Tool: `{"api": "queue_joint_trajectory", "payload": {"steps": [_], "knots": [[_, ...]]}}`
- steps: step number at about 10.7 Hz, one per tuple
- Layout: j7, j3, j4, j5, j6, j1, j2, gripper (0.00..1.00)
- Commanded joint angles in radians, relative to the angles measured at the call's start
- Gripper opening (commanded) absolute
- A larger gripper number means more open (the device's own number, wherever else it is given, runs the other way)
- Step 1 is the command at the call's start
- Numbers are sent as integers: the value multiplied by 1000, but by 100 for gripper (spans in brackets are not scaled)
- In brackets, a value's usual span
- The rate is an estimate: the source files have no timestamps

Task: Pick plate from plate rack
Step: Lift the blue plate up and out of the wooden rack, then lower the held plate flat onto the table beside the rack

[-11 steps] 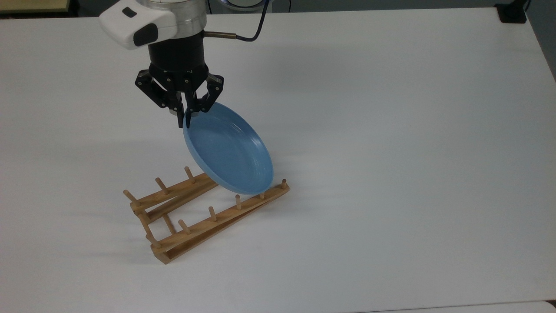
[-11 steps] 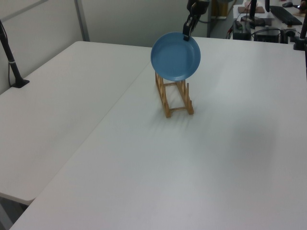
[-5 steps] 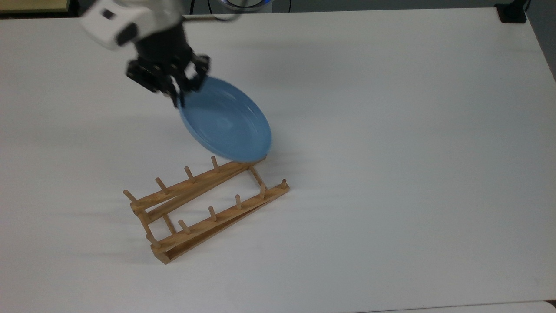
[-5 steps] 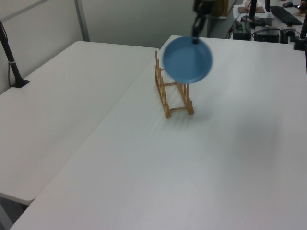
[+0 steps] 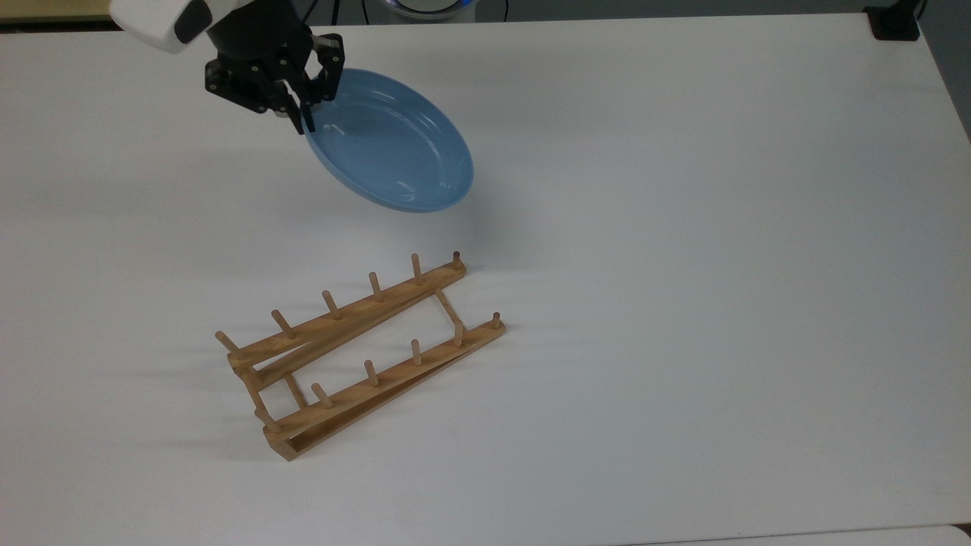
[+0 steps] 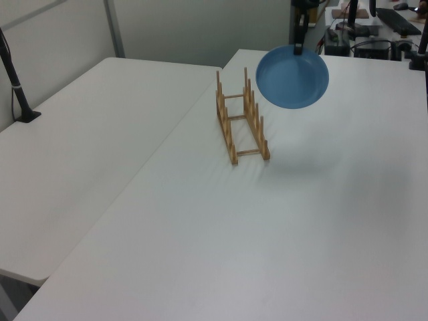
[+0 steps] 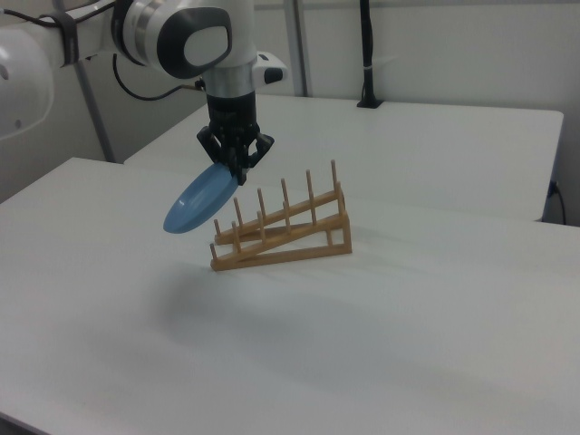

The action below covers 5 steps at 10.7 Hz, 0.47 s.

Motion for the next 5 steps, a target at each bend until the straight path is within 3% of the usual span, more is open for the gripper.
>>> {"api": "queue_joint_trajectory", "payload": {"steps": [1,5], "knots": [[-41,-14,-22,35,-30,5,-29,0],[-159,-21,-79,40,-179,-30,-26,0]]}}
